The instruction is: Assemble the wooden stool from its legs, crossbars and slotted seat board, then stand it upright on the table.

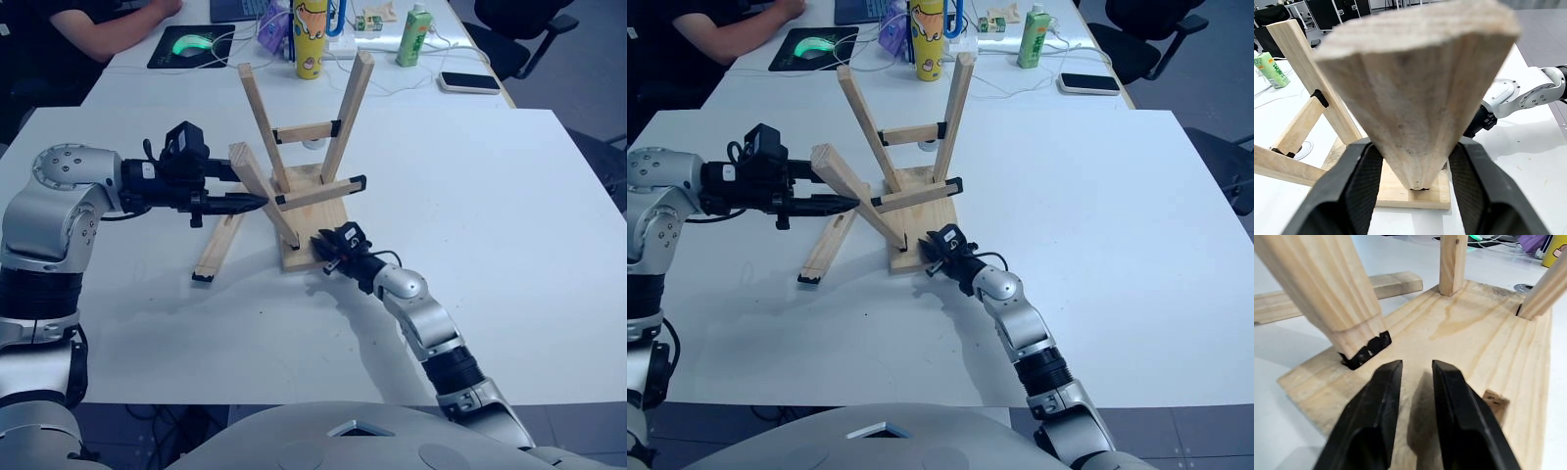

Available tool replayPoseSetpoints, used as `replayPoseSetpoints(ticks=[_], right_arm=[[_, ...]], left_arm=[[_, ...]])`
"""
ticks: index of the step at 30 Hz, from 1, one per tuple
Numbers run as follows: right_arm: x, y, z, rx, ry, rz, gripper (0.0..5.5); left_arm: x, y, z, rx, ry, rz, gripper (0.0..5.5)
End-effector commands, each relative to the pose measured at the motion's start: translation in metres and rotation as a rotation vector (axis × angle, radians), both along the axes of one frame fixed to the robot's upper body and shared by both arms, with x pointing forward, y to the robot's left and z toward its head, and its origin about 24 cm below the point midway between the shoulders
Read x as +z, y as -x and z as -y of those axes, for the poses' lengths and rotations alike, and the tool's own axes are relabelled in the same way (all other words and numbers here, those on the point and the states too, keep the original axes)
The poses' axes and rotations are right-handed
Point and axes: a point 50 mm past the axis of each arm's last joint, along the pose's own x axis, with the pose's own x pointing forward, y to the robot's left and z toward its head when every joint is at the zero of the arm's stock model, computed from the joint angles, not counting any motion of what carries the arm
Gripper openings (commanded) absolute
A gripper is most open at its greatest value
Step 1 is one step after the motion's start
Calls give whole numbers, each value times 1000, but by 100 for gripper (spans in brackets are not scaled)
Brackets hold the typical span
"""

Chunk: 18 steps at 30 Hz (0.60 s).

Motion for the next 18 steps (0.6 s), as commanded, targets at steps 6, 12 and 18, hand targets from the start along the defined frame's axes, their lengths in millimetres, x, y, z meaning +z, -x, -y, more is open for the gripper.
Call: replayPoseSetpoints(ticks=[6,12,18], right_arm=[[-48,30,4,0,125,-212,113],[-46,30,-1,12,126,-190,113],[-48,32,0,16,135,-204,113]], left_arm=[[1,-3,-3,15,-89,-29,202],[-3,-4,-3,14,-101,-32,202],[-22,-1,6,-19,-127,-53,202]])
